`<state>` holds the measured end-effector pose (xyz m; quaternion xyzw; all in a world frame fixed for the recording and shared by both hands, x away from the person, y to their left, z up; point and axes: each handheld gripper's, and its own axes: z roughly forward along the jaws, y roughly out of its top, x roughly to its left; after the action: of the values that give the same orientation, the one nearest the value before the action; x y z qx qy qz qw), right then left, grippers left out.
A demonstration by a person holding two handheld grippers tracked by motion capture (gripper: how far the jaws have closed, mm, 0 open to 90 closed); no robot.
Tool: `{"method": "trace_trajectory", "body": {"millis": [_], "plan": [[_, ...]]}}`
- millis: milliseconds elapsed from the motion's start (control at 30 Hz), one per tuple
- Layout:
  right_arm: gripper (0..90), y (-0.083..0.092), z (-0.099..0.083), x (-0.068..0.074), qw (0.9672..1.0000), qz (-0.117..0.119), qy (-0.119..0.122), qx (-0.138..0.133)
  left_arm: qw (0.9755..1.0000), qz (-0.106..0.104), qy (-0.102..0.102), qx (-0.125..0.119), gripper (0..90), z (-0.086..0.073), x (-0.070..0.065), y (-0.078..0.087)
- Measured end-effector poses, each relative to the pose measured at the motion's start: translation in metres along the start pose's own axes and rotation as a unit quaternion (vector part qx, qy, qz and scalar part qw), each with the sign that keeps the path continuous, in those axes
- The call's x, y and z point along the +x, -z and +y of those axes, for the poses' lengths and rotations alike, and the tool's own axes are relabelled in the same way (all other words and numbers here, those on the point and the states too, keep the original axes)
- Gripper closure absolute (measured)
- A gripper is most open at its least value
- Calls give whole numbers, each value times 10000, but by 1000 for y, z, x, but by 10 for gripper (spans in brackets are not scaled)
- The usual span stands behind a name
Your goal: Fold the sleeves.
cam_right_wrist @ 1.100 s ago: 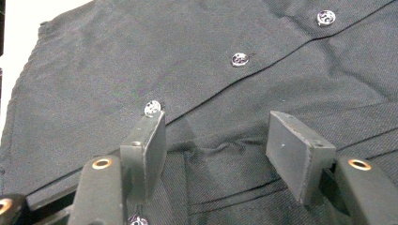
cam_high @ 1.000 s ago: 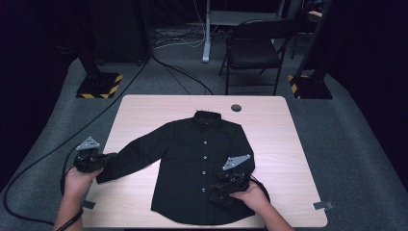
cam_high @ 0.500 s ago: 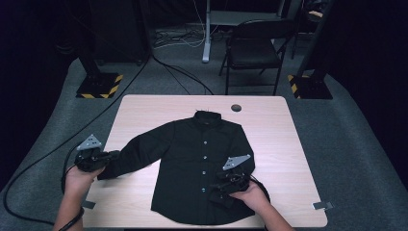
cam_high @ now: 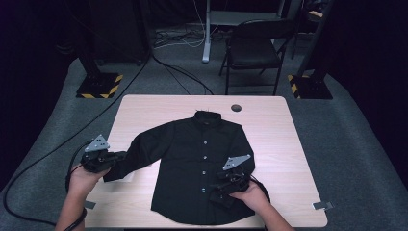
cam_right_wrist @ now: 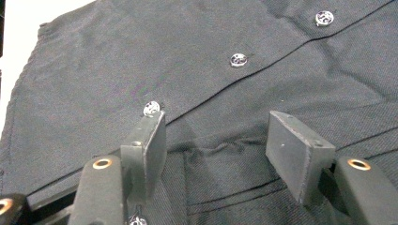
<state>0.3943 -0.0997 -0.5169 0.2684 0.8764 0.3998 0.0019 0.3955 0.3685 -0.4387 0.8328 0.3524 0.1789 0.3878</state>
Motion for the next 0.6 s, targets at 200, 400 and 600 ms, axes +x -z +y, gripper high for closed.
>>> {"method": "trace_trajectory", "body": {"millis": [200,400,600], "plan": [[380,0,0,0,10000,9,-10,-9,9998,-44,-173,-41,863,7,-9,3],[380,0,0,0,10000,10,-17,-15,9993,-140,-346,-36,863,12,-17,1],[380,0,0,0,10000,11,-18,-15,9978,-234,-609,77,862,20,-30,-5]]}}
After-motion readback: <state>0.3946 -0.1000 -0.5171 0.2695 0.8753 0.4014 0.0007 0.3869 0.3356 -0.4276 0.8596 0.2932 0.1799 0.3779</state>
